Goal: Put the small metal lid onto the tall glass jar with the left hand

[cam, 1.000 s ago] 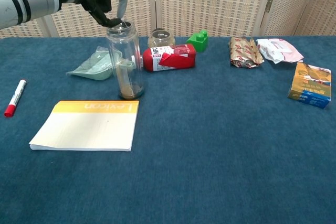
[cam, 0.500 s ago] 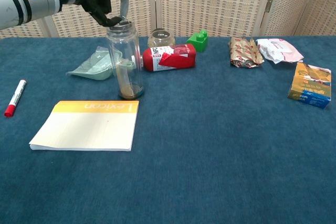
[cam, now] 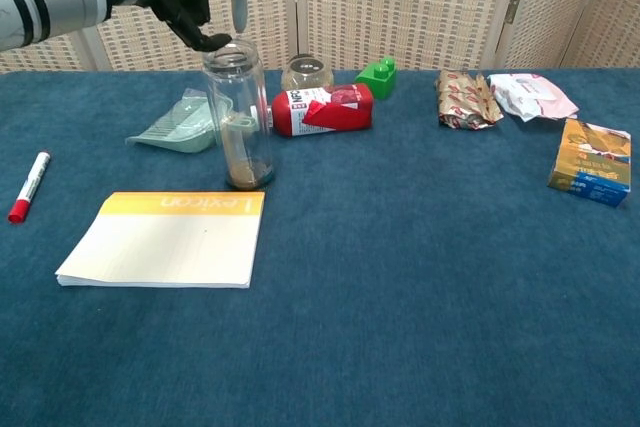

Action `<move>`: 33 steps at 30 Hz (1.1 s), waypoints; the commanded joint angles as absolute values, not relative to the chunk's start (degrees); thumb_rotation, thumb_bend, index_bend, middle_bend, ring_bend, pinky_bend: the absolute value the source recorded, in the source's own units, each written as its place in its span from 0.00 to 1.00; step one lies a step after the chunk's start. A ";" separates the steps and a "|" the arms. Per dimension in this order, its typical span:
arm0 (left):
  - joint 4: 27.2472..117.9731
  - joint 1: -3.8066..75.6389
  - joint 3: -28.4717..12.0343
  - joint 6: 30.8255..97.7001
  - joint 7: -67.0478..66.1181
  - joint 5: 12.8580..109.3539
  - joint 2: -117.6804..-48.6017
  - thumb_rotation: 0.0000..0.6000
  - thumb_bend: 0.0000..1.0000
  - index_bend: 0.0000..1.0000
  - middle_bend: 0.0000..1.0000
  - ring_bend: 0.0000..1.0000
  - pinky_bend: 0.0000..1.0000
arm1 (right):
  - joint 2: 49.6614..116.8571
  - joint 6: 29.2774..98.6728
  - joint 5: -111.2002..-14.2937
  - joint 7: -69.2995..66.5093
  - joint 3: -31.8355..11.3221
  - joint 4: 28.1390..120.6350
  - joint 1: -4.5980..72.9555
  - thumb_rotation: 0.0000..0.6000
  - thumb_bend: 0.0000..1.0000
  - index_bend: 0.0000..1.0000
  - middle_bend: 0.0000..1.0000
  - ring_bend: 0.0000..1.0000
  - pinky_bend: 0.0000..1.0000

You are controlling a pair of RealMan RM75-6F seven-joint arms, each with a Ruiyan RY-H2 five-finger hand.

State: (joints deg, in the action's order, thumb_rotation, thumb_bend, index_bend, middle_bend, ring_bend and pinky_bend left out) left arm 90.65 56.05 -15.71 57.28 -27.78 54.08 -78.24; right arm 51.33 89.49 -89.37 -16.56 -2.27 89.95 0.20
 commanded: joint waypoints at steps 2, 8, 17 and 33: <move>92.12 55.07 -16.05 58.45 -26.12 54.86 -77.49 1.00 0.42 0.43 1.00 1.00 1.00 | 51.35 89.54 -89.34 -16.61 -2.26 89.88 0.13 1.00 0.31 0.02 0.20 0.08 0.23; 95.49 53.26 -15.41 59.79 -23.96 57.12 -75.82 1.00 0.42 0.45 1.00 1.00 1.00 | 51.53 89.35 -89.30 -16.62 -2.27 89.68 0.21 1.00 0.30 0.02 0.20 0.08 0.23; 98.09 52.13 -13.60 59.02 -23.71 57.93 -75.11 1.00 0.42 0.45 1.00 1.00 1.00 | 51.63 89.34 -89.39 -16.56 -2.27 89.65 0.22 1.00 0.30 0.02 0.20 0.08 0.23; 97.31 52.43 -12.83 58.66 -26.12 56.66 -75.91 1.00 0.42 0.39 1.00 1.00 1.00 | 51.68 89.19 -89.27 -16.57 -2.23 89.58 0.15 1.00 0.31 0.02 0.20 0.08 0.23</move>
State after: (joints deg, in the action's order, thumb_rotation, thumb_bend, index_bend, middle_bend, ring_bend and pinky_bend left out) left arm 97.36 52.44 -12.90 58.54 -25.96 56.71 -75.91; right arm 51.68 89.19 -89.27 -16.57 -2.23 89.58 0.15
